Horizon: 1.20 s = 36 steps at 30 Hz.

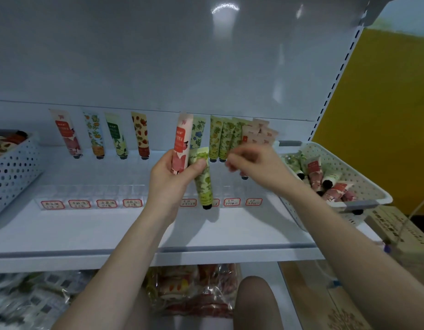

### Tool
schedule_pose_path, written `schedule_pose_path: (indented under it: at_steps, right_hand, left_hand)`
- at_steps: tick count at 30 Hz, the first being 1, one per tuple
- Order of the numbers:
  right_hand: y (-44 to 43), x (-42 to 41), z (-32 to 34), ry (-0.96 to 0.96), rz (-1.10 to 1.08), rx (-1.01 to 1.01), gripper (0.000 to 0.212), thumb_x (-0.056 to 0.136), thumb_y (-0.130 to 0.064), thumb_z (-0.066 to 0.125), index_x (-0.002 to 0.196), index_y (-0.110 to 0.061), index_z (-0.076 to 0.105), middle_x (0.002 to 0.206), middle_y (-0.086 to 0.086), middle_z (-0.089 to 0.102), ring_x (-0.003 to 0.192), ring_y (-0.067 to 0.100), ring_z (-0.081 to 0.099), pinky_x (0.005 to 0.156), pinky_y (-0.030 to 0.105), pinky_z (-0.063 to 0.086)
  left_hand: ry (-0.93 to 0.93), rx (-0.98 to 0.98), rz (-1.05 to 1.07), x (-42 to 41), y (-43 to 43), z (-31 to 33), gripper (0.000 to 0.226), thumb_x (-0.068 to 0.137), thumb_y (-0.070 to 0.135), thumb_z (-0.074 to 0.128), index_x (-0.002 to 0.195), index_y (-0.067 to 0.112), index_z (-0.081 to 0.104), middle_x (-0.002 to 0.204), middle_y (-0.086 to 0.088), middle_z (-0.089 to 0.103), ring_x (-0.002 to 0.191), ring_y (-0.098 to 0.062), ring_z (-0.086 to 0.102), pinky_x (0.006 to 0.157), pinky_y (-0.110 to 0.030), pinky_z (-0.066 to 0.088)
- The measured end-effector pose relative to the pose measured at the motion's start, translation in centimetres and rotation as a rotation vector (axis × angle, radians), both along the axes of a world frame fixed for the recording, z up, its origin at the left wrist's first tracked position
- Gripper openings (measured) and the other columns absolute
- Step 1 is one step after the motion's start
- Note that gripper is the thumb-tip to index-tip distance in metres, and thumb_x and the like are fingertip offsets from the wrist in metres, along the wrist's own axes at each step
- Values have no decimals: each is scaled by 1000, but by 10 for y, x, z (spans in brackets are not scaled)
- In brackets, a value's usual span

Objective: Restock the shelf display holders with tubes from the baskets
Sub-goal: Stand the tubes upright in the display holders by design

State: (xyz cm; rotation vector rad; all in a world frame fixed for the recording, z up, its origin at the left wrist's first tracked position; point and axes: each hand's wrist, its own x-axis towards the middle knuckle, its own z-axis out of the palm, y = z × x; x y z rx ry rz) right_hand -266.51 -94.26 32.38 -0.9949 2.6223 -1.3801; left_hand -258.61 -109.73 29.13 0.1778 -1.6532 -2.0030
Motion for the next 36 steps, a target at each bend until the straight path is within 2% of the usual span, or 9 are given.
schedule_pose_path:
  at_steps: [4,12,18,21,24,28,31,34,36]
  right_hand:
    - [6,23,-21,-179,137,-63,15,82,-15,69,95,-21,63,90,-9,67,81,-2,63,78,14,51]
    - [3,39,-29,-237,167,-186,21,80,-7,70,97,-16,62,82,1,66,80,14,64,80,32,55]
    - [6,42,-32,-304,148,-150,13,80,-9,71,89,-13,62,83,2,65,76,17,64,79,34,56]
    - [7,42,-30,-271,130,-142,9,82,-17,68,77,-12,64,72,2,63,71,14,62,76,35,55]
    - [5,40,-27,-261,124,-154,13,82,-11,68,85,-21,60,71,0,62,70,13,62,71,31,57]
    - [10,31,-11,-185,41,-138,22,80,-10,70,94,-20,56,80,1,63,75,16,64,74,36,58]
    - [13,12,8,-130,-89,-176,21,79,-13,71,96,-9,58,87,11,69,78,25,68,76,46,57]
    - [10,-11,28,-62,-226,-144,27,78,-21,71,87,1,58,84,22,68,77,35,68,74,53,55]
    - [6,-23,38,-6,-272,-123,24,79,-24,70,79,-4,56,84,22,67,79,37,67,74,48,56]
  left_hand:
    - [35,-16,-2,5,9,7,17,77,8,71,86,19,62,82,3,68,81,-14,65,79,-28,55]
    - [39,3,32,9,15,9,7,85,14,65,89,19,62,87,-4,67,82,-16,66,72,-27,56]
    - [27,-105,60,10,17,5,12,84,12,66,81,23,61,77,6,64,77,-10,62,73,-23,54]
    - [20,-188,80,10,19,3,14,84,13,66,78,25,60,75,9,62,75,-5,60,70,-14,49]
    - [17,-230,87,8,22,-2,12,85,16,65,81,25,58,78,9,61,74,-2,58,64,-6,45]
    - [-24,-253,129,5,15,-14,11,84,21,66,86,15,58,75,2,58,64,-2,55,64,-17,47]
    - [-76,-292,120,7,13,-27,19,85,23,65,79,11,52,64,-1,48,49,0,47,49,-13,42]
    - [-152,-273,84,8,14,-41,24,91,34,53,78,14,49,64,-1,47,52,-2,48,50,-18,42]
    - [-209,-234,47,7,15,-50,25,96,36,41,80,18,48,70,-3,49,61,-10,48,58,-25,42]
